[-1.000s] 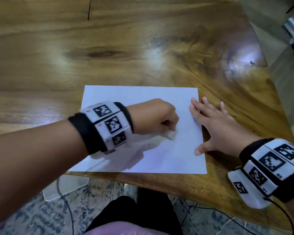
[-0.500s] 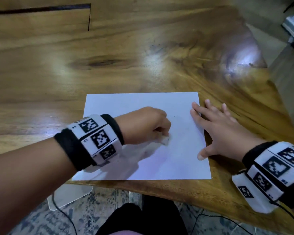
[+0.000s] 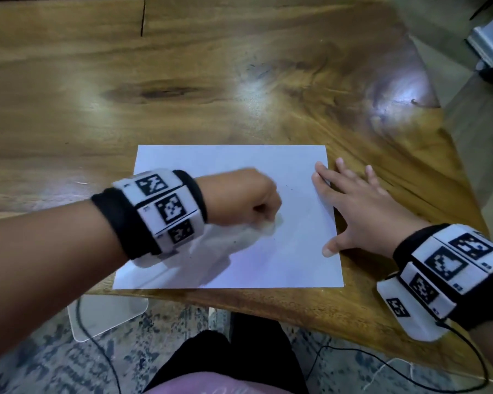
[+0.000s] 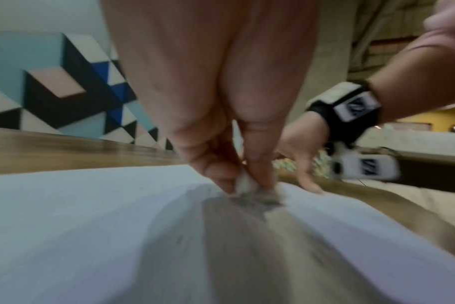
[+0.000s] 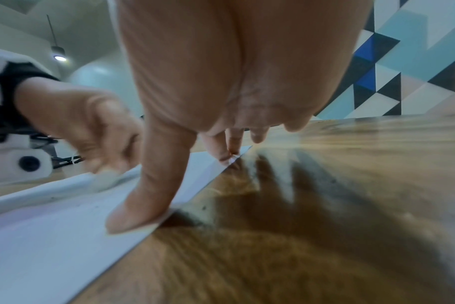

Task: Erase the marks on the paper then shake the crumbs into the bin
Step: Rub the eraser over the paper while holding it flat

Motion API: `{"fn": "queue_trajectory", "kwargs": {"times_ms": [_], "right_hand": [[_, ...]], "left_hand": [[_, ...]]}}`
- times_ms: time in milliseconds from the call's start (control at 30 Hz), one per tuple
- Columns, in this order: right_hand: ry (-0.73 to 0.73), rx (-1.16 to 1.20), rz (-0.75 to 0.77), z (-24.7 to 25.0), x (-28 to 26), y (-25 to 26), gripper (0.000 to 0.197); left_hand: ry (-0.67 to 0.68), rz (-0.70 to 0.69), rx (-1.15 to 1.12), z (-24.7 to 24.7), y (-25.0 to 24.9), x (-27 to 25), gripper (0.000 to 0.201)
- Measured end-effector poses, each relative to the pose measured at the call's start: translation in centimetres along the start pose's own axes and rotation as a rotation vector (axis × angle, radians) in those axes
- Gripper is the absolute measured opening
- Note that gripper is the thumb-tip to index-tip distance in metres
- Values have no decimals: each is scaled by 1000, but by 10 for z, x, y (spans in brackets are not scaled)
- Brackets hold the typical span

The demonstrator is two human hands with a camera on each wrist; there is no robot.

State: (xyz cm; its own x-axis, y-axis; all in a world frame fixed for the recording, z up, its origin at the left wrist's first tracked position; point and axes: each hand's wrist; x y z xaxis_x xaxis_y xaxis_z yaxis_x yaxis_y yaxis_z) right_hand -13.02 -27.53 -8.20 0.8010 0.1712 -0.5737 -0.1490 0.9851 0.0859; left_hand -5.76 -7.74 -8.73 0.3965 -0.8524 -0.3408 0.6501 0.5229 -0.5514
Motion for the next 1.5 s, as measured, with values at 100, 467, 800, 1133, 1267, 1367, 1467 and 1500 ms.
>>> {"fn": "queue_trajectory", "kwargs": {"times_ms": [100,467,800,1133,1267,1367,1467,1500], "right_hand": [[-2,-11,-2,0,0,0,122],[-15,26,7,-2,0,-2,122],[-23,17,1,-3,0,-5,121],[-12,-6,-7,-1,0,-2,121],[-8,-8,-6,-2,0,-2,122],[-1,-12,-12,-1,0,-1,121],[6,-33,-19,0,0,0,121],[8,-37,-22,0,1,0,121]], "left_hand": [[-136,35,6,2,-6,17,17],[-35,3,-7,-4,-10,7,19],[223,-98,-6,-21,-8,-10,15],[101,-43,22,-17,-17,6,10],[26,36,-33,-12,-8,-4,9],[-205,93,-52,-9,-12,6,14],[-158,46,-79,-20,-16,2,12],[-114,15,-89,-25,-17,-3,13]]}}
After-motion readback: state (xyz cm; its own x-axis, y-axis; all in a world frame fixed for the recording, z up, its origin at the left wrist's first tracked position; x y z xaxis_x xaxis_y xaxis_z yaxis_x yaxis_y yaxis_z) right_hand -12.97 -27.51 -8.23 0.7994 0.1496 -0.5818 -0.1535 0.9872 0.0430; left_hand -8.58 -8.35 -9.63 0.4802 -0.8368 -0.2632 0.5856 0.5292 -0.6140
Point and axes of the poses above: each hand's wrist, its own x-axis towards the middle knuckle, its own z-axis out of the back of the hand, y = z × x, and after that the axes turned 1 degree about -y, right-handed
